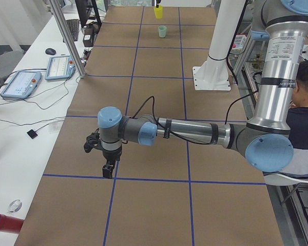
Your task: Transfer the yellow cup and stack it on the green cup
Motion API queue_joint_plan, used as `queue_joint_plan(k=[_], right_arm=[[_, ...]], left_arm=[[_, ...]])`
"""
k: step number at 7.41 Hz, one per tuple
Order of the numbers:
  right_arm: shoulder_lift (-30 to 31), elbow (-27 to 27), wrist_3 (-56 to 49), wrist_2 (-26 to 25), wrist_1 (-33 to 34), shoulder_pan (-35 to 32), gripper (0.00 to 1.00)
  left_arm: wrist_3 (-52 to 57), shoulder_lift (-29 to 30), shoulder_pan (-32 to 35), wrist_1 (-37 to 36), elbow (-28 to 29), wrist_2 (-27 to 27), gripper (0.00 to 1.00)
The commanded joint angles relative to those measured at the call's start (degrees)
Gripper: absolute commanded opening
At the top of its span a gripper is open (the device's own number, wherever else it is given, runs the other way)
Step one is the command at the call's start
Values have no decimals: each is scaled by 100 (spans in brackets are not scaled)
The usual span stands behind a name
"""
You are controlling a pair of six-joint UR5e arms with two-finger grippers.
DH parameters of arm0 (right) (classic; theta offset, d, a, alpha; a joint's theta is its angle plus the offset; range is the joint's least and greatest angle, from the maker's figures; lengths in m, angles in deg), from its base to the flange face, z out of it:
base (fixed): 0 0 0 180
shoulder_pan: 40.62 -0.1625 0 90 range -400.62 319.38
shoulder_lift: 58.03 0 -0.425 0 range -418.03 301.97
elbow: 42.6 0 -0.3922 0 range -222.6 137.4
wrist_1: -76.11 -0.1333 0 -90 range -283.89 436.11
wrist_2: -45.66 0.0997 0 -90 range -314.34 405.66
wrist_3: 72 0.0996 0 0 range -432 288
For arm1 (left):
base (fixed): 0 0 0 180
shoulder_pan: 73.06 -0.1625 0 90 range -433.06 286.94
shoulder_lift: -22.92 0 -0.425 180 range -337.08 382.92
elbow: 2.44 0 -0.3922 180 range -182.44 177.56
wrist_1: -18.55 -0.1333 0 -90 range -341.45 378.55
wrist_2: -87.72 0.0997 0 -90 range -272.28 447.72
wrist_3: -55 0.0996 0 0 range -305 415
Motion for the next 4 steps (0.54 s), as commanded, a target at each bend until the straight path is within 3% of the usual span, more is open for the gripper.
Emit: queue_joint_plan(k=[1, 4], right_arm=[[192, 580, 800, 13, -1483, 294, 0], [349, 608, 1234, -110, -1909, 717, 0]], left_arm=[[-5, -82, 4, 0, -83, -127, 100], [-14, -82, -5, 0, -92, -127, 100]])
